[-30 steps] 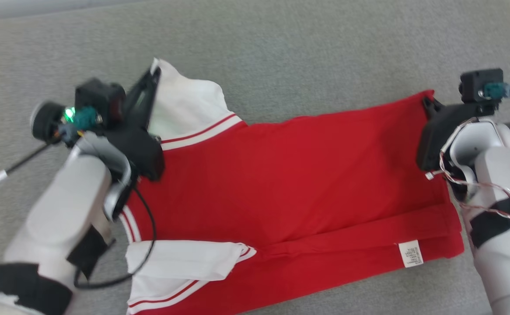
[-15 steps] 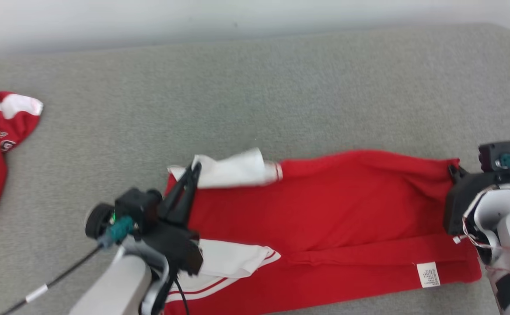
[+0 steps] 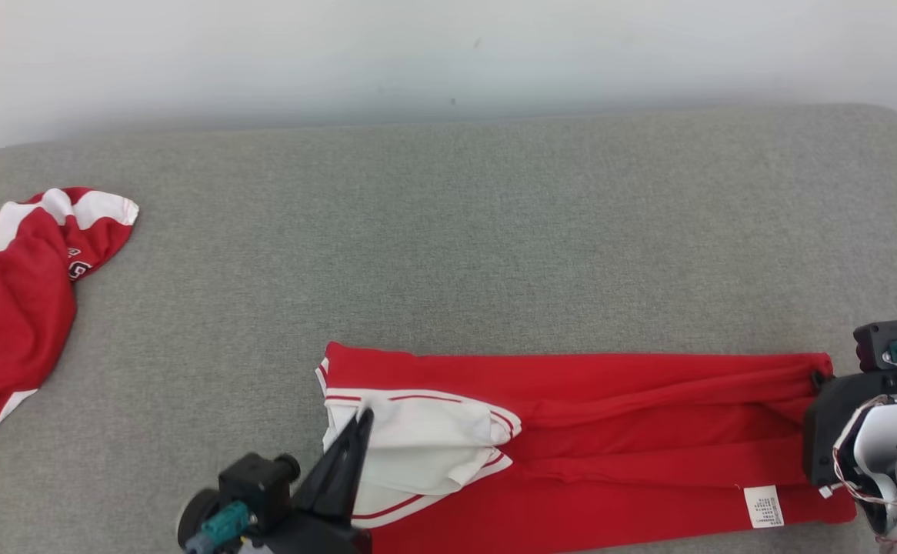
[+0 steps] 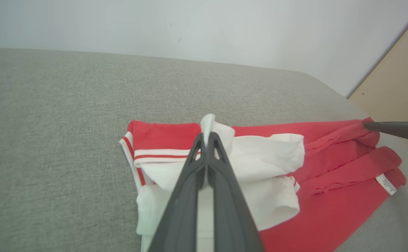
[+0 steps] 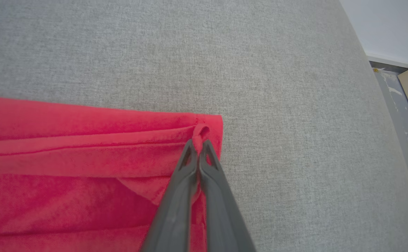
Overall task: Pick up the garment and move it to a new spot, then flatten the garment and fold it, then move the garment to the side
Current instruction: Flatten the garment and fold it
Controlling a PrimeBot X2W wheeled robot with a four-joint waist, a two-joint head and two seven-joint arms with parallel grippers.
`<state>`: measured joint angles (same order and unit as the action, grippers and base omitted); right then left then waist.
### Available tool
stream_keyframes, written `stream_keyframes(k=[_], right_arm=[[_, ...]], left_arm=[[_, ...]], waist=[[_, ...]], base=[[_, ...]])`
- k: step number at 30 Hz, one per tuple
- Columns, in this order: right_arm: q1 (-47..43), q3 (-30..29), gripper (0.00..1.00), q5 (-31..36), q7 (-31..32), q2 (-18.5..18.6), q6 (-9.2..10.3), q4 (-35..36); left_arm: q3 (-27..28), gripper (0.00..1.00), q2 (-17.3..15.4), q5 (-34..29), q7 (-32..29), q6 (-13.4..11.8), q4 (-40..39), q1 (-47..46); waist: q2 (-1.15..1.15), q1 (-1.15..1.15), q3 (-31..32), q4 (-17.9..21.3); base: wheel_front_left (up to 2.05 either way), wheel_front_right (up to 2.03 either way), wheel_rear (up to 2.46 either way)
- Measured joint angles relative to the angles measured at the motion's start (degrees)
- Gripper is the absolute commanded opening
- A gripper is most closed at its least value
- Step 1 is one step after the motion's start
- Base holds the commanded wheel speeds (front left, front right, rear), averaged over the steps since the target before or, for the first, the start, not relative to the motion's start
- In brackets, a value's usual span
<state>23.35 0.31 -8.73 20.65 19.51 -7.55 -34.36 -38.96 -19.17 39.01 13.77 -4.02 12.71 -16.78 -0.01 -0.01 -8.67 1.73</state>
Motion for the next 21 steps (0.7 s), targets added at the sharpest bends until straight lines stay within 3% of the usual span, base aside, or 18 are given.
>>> stream_keyframes(k=[7,8,9,10,11,21], right_arm=[[-2.4,-1.4,0.00,1.6,0.6,0.3,0.00,0.1],[-2.6,-1.5,0.12,1.8,0.6,0.3,0.00,0.1],[-2.9,-1.5,0.49,1.8,0.6,0.2,0.00,0.1],[-3.1,-1.6,1.00,1.7,1.0,0.1,0.00,0.1],[-3.4,-1.8,1.00,1.6,0.9,0.0,0.00,0.2],[-8.6,-5.8,1.00,-1.7,-1.7,-2.6,0.00,5.2]], left_arm=[[-0.8,0.00,0.4,1.7,-0.5,-0.5,0.0,3.5],[-1.0,0.00,0.4,1.7,-0.5,-0.5,0.2,3.7],[-1.1,0.11,0.4,1.7,-0.5,-0.6,0.6,3.8],[-1.2,0.38,0.4,1.7,-0.6,-0.6,0.9,3.9],[-1.3,1.00,0.4,1.5,-0.6,-0.8,1.1,3.9],[2.0,1.00,1.3,-0.5,1.1,-2.8,2.5,7.9]], waist=[[0.00,0.01,1.3,-1.1],[0.00,0.01,1.4,-1.2],[0.00,0.01,1.5,-1.3],[0.00,0.01,1.7,-1.4],[0.00,0.01,1.9,-1.5],[0.00,0.01,5.3,-1.6]], base=[[0.00,0.00,0.00],[0.00,0.00,0.00],[0.00,0.00,0.00],[0.00,0.00,0.00],[0.00,0.00,0.00],[0.00,0.00,0.00]])
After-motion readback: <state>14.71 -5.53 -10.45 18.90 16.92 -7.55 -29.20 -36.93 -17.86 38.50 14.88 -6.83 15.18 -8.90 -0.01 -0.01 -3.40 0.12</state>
